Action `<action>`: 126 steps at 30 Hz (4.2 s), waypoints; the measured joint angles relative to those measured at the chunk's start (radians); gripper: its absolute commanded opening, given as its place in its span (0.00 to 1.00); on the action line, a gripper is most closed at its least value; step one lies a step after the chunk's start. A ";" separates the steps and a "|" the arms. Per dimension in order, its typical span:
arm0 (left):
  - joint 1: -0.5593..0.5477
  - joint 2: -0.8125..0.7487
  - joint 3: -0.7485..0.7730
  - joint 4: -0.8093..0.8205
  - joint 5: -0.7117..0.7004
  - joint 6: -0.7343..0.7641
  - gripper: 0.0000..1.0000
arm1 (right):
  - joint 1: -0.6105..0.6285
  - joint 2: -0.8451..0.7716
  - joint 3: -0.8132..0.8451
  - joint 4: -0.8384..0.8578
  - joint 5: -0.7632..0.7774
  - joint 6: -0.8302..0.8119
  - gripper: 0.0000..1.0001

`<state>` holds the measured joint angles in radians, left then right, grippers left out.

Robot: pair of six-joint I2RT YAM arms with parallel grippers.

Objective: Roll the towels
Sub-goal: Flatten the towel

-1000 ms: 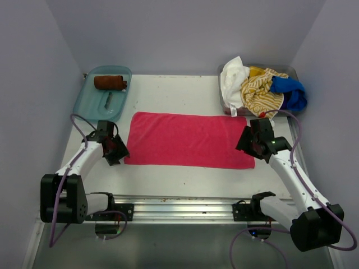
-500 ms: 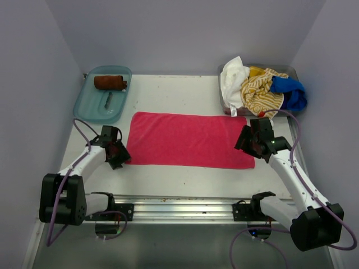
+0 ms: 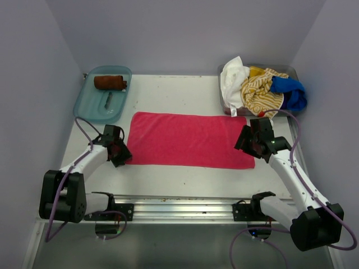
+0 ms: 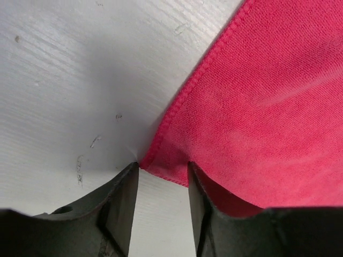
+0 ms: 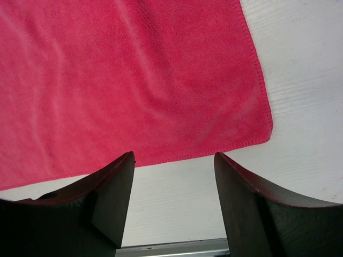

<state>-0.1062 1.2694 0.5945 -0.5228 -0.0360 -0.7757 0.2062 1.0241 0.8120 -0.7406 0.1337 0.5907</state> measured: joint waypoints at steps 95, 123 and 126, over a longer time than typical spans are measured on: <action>0.040 -0.584 0.777 -0.269 0.020 0.305 0.00 | -0.135 -0.327 0.710 -0.478 0.208 -0.023 0.00; 0.041 0.221 0.561 -0.017 -0.047 0.263 0.00 | -0.135 0.468 0.360 0.208 0.153 -0.050 0.00; 0.041 0.236 0.572 -0.022 -0.047 0.262 0.00 | -0.135 0.467 0.365 0.209 0.151 -0.049 0.00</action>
<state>-0.0654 1.5051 1.1667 -0.5446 -0.0826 -0.5133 0.0708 1.4910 1.1774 -0.5312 0.2844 0.5415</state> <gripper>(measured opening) 0.012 0.019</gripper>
